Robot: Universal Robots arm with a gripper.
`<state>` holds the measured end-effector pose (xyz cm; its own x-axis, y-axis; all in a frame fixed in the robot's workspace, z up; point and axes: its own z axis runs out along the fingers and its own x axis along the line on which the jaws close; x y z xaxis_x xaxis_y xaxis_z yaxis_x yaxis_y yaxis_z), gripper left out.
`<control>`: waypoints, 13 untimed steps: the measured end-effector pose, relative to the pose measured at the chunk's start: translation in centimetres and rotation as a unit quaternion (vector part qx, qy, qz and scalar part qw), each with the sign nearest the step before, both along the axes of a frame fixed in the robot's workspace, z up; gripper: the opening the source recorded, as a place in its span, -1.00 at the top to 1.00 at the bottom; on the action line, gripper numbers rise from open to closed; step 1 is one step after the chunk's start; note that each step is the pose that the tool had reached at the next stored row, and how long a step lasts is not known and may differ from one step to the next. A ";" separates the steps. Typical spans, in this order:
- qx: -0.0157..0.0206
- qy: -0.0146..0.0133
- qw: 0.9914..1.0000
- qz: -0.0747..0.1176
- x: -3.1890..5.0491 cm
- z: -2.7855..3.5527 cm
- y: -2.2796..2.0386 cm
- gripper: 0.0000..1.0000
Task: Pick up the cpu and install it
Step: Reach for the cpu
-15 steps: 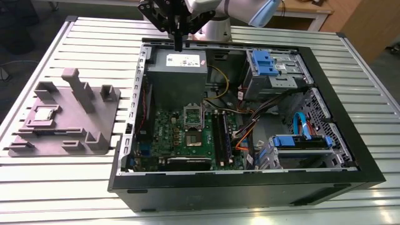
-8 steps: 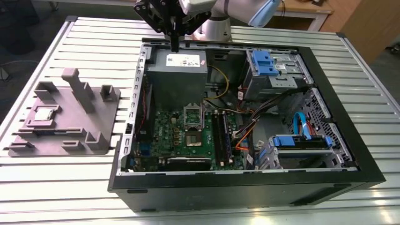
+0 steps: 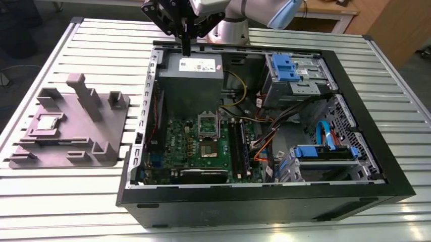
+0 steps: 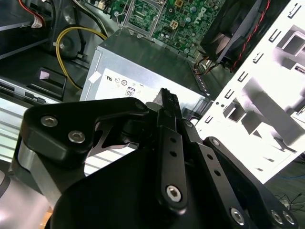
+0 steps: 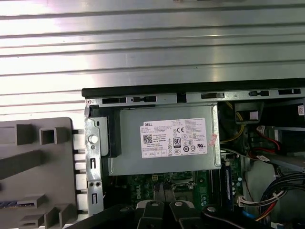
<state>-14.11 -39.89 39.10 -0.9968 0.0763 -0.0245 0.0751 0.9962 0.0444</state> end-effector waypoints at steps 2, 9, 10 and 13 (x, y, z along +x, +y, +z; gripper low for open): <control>0.000 0.000 1.000 0.000 -0.09 0.00 0.00 0.80; 0.000 0.000 1.000 0.000 -0.35 -0.01 0.00 0.80; 0.000 0.000 1.000 0.000 -0.38 -0.01 0.00 0.80; 0.000 0.000 1.000 0.000 -0.43 -0.01 0.00 0.80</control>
